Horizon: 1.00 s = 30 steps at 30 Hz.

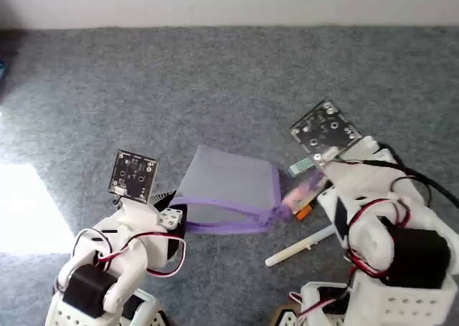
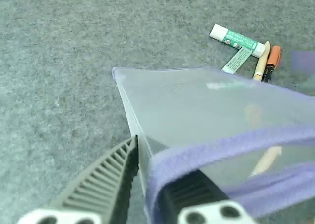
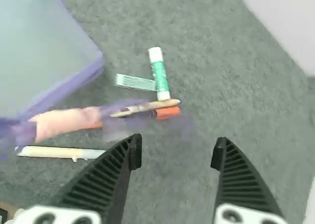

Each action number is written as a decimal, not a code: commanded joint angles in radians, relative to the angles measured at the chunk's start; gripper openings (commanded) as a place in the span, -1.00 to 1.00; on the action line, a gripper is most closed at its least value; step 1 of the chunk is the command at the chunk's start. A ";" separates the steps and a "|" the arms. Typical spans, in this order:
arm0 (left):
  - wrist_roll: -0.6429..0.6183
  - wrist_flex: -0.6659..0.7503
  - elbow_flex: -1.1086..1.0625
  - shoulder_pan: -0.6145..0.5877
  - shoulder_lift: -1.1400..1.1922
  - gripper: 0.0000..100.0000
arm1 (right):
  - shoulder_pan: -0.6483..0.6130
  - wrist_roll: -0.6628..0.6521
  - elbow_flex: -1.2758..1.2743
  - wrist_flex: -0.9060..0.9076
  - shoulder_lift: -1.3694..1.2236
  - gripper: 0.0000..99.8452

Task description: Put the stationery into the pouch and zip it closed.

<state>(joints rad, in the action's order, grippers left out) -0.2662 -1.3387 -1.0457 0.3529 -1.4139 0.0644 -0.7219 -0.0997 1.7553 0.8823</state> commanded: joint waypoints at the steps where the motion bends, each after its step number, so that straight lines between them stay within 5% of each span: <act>1: -0.021 -0.011 0.071 -0.084 0.008 -0.98 | 0.133 0.011 0.018 0.044 0.036 -0.55; 6: -0.021 -0.032 0.085 -0.175 0.008 -0.98 | 0.254 -0.075 -0.100 0.042 0.036 -0.56; 13: -0.021 -0.037 0.087 -0.267 0.008 -0.98 | 0.268 -0.046 -0.238 0.041 -0.021 -0.56; 19: -0.023 -0.074 0.124 -0.305 0.018 -0.98 | 0.242 0.170 -0.239 0.041 -0.278 -0.56; 30: -0.023 -0.101 0.282 -0.305 0.264 -0.98 | -0.002 0.855 -0.245 0.004 -0.610 -0.56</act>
<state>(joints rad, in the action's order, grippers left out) -0.2693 -1.4415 -0.8339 0.0537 -1.2022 0.1227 -0.0207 -0.3437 1.7553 0.3161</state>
